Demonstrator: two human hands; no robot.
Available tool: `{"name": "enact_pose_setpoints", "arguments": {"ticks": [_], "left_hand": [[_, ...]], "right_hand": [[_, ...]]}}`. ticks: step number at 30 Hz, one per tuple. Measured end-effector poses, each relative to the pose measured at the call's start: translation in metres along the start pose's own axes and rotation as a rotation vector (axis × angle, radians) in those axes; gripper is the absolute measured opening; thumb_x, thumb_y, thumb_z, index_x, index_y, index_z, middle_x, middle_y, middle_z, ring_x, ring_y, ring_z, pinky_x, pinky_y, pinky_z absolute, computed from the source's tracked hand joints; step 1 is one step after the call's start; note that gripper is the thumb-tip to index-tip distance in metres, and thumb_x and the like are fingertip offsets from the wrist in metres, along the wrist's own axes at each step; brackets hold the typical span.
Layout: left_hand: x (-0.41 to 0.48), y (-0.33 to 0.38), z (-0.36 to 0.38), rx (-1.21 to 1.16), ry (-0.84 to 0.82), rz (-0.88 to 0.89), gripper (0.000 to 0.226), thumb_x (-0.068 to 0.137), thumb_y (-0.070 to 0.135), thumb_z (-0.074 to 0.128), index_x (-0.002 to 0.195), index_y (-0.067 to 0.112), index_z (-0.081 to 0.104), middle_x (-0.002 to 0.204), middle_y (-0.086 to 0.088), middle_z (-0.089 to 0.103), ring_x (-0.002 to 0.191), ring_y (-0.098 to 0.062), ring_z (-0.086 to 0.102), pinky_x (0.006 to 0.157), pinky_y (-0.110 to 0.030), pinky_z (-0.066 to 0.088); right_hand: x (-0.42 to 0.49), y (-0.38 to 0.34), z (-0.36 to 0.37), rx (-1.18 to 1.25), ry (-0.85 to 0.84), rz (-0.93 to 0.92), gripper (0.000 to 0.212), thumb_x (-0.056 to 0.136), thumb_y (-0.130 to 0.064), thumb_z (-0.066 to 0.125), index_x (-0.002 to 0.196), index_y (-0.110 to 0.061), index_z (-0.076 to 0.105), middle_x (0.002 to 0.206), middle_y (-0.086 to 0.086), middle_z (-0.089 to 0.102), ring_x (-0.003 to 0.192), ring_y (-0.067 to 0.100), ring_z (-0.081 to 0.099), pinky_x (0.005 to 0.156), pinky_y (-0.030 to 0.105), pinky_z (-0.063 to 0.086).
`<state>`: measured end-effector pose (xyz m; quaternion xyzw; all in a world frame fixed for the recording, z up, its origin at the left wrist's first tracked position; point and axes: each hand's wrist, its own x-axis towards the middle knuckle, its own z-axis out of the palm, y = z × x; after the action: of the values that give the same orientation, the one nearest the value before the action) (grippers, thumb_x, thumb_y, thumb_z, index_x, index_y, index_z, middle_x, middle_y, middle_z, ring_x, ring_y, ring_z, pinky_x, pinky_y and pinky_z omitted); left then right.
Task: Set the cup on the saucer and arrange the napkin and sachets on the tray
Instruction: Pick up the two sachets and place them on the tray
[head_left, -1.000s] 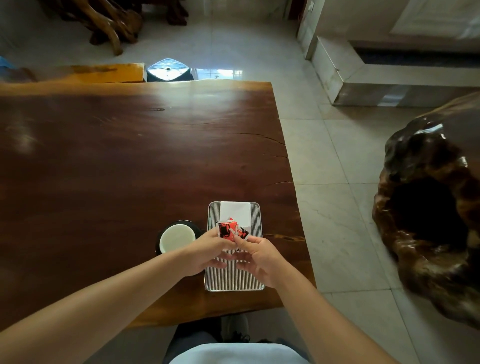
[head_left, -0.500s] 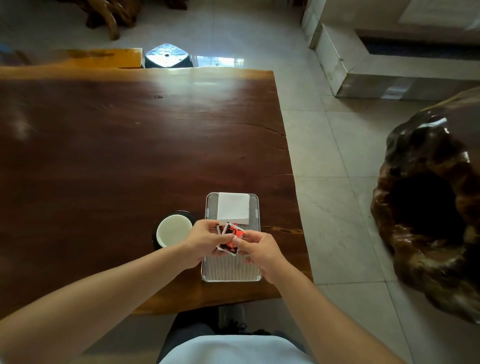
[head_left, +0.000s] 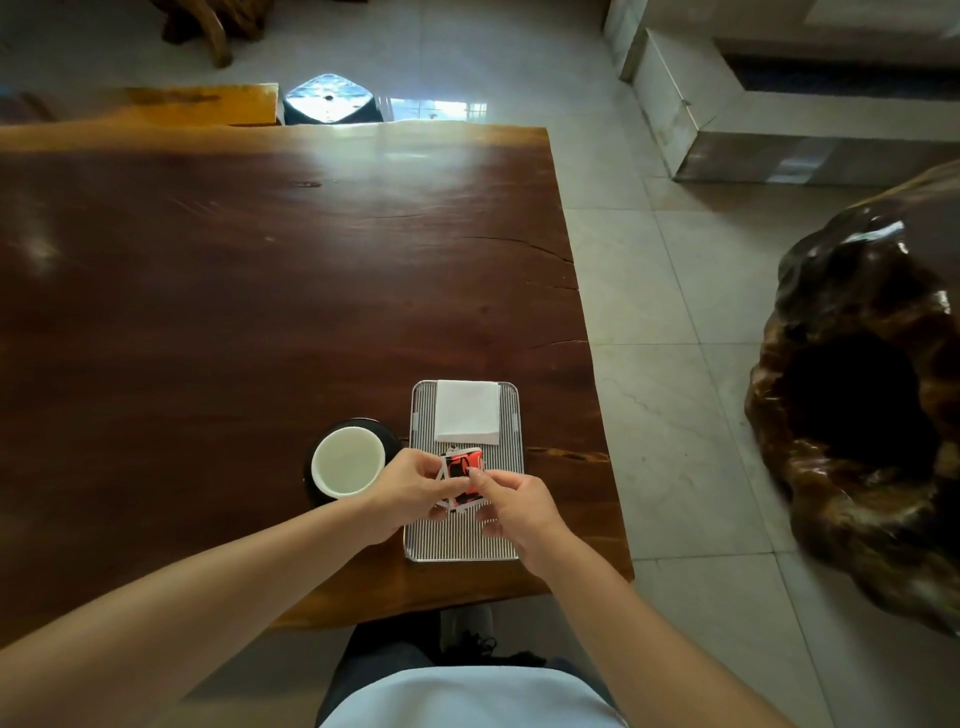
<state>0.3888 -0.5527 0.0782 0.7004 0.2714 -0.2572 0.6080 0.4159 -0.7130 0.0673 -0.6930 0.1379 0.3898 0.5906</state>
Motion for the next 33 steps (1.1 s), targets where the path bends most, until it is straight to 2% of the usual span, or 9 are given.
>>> {"name": "enact_pose_setpoints", "arguments": {"ticks": [6, 10, 13, 17, 21, 23, 25, 29, 33], "left_hand": [[0.007, -0.022, 0.005, -0.064, -0.106, -0.047, 0.019, 0.085, 0.009, 0.077, 0.103, 0.005, 0.077, 0.098, -0.013, 0.078, 0.092, -0.024, 0.075, 0.078, -0.031, 0.061], [0.017, -0.044, 0.014, -0.173, -0.013, -0.07, 0.006, 0.086, 0.011, 0.076, 0.092, 0.01, 0.079, 0.082, -0.006, 0.078, 0.083, -0.02, 0.074, 0.076, -0.033, 0.06], [0.025, -0.058, 0.019, -0.268, 0.047, -0.125, 0.01, 0.09, 0.011, 0.072, 0.098, 0.008, 0.077, 0.091, -0.013, 0.078, 0.086, -0.021, 0.073, 0.073, -0.033, 0.059], [0.037, -0.073, 0.015, -0.259, 0.103, -0.17, 0.012, 0.09, 0.014, 0.073, 0.099, 0.006, 0.077, 0.096, -0.015, 0.078, 0.093, -0.03, 0.075, 0.081, -0.041, 0.061], [0.056, -0.084, 0.01, -0.111, 0.187, -0.133, 0.024, 0.083, 0.012, 0.08, 0.106, 0.014, 0.073, 0.097, -0.007, 0.078, 0.089, -0.023, 0.076, 0.079, -0.04, 0.064], [0.066, -0.088, 0.008, 0.08, 0.237, -0.063, 0.037, 0.077, 0.013, 0.085, 0.109, 0.017, 0.067, 0.099, 0.0, 0.075, 0.087, -0.014, 0.073, 0.077, -0.032, 0.062], [0.072, -0.089, 0.008, 0.209, 0.247, 0.013, 0.046, 0.076, 0.012, 0.086, 0.114, 0.018, 0.061, 0.103, 0.002, 0.072, 0.092, -0.01, 0.069, 0.078, -0.02, 0.055], [0.078, -0.087, 0.014, 0.362, 0.231, 0.112, 0.062, 0.083, 0.007, 0.078, 0.136, 0.021, 0.049, 0.122, -0.005, 0.069, 0.114, -0.019, 0.066, 0.096, -0.035, 0.056], [0.079, -0.085, 0.019, 0.607, 0.214, 0.164, 0.069, 0.089, 0.015, 0.072, 0.147, 0.02, 0.035, 0.128, -0.006, 0.06, 0.117, -0.026, 0.062, 0.097, -0.042, 0.055]], "right_hand": [[0.009, 0.016, -0.004, -0.023, 0.033, 0.051, 0.013, 0.095, -0.025, 0.067, 0.103, -0.017, 0.074, 0.094, 0.003, 0.076, 0.083, 0.018, 0.07, 0.063, 0.027, 0.054], [0.021, 0.03, -0.004, -0.021, 0.125, 0.086, 0.007, 0.093, -0.024, 0.07, 0.088, -0.021, 0.073, 0.082, -0.002, 0.074, 0.071, 0.013, 0.067, 0.061, 0.028, 0.054], [0.034, 0.04, -0.002, -0.026, 0.197, 0.121, 0.008, 0.092, -0.025, 0.071, 0.091, -0.019, 0.074, 0.088, 0.002, 0.076, 0.068, 0.012, 0.068, 0.057, 0.025, 0.053], [0.054, 0.054, -0.006, -0.044, 0.305, 0.141, 0.008, 0.091, -0.026, 0.073, 0.089, -0.019, 0.075, 0.09, 0.002, 0.076, 0.077, 0.015, 0.07, 0.059, 0.024, 0.055], [0.076, 0.061, -0.012, -0.111, 0.293, 0.129, 0.006, 0.088, -0.02, 0.077, 0.092, -0.02, 0.072, 0.092, 0.004, 0.074, 0.078, 0.016, 0.071, 0.066, 0.031, 0.063], [0.087, 0.062, -0.015, -0.214, 0.3, 0.096, 0.009, 0.087, -0.019, 0.078, 0.09, -0.023, 0.071, 0.088, 0.001, 0.073, 0.079, 0.016, 0.071, 0.072, 0.038, 0.064], [0.096, 0.061, -0.016, -0.386, 0.305, 0.047, 0.014, 0.087, -0.021, 0.077, 0.1, -0.02, 0.072, 0.09, -0.003, 0.073, 0.083, 0.014, 0.071, 0.075, 0.039, 0.064], [0.1, 0.059, -0.019, -0.601, 0.297, -0.029, 0.023, 0.09, -0.021, 0.074, 0.111, -0.016, 0.068, 0.094, -0.006, 0.066, 0.089, 0.012, 0.066, 0.082, 0.033, 0.061], [0.094, 0.058, -0.021, -0.79, 0.289, -0.114, 0.024, 0.089, -0.026, 0.075, 0.109, -0.02, 0.064, 0.094, -0.005, 0.066, 0.087, 0.014, 0.066, 0.075, 0.03, 0.059]]}}
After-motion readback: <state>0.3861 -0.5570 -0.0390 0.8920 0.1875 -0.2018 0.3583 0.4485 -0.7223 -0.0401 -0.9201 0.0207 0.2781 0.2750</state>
